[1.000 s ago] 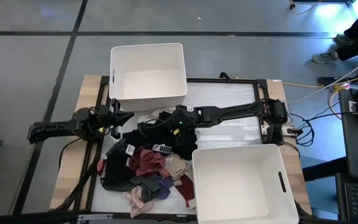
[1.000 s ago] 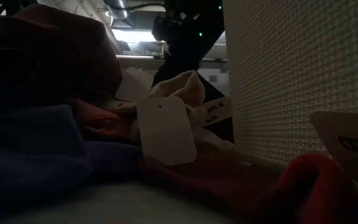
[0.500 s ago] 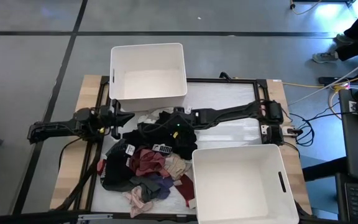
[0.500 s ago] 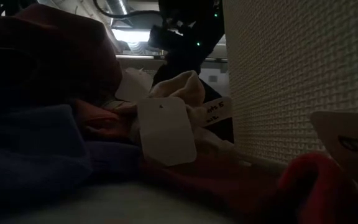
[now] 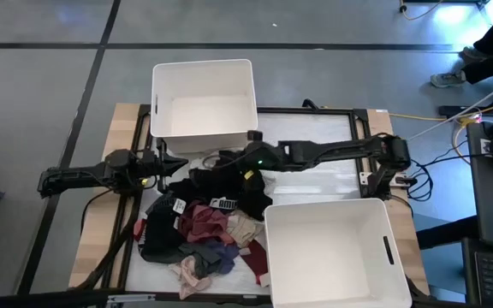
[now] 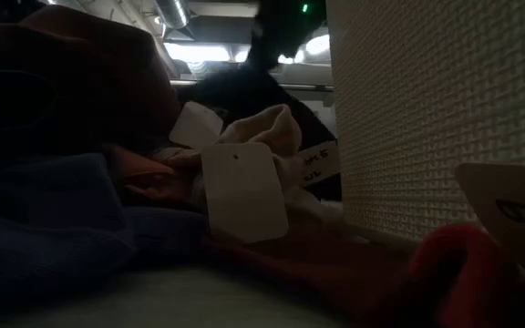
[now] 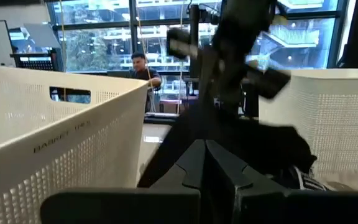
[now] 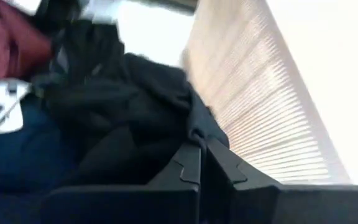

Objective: Sort clothes

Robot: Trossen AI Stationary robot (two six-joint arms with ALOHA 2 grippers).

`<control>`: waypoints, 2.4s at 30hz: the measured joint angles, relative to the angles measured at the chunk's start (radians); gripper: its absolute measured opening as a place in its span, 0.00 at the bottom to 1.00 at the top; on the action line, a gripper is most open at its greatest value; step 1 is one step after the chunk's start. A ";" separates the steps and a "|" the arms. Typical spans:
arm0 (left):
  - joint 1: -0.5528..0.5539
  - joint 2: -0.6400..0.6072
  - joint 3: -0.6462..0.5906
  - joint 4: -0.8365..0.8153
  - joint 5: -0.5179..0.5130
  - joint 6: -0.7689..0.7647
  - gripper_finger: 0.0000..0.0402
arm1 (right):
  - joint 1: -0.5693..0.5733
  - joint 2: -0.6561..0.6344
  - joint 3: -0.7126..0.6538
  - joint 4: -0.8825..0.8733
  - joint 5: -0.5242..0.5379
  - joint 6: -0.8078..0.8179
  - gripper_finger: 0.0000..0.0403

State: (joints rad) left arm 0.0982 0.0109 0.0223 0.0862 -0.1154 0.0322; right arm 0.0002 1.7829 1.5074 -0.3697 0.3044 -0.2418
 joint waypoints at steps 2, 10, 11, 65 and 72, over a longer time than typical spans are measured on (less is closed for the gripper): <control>0.000 0.000 0.000 -0.004 0.000 -0.018 0.01 | 0.000 -0.035 0.000 0.023 0.011 -0.003 0.02; 0.000 0.000 0.000 -0.027 0.000 -0.092 0.01 | -0.005 -0.153 0.000 0.214 0.055 -0.125 0.01; 0.000 0.000 0.000 -0.032 0.000 -0.093 0.01 | -0.009 -0.164 0.000 0.239 0.054 -0.140 0.01; 0.001 0.000 0.000 -0.019 -0.004 -0.112 0.01 | -0.393 0.234 0.566 0.190 -0.271 -0.019 0.02; 0.001 0.000 0.000 -0.015 -0.019 -0.085 0.01 | -0.387 0.234 0.567 -0.044 -0.394 0.214 0.02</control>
State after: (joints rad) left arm 0.0990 0.0109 0.0223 0.0708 -0.1345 -0.0528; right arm -0.3872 2.0171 2.0743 -0.4138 -0.0894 -0.0279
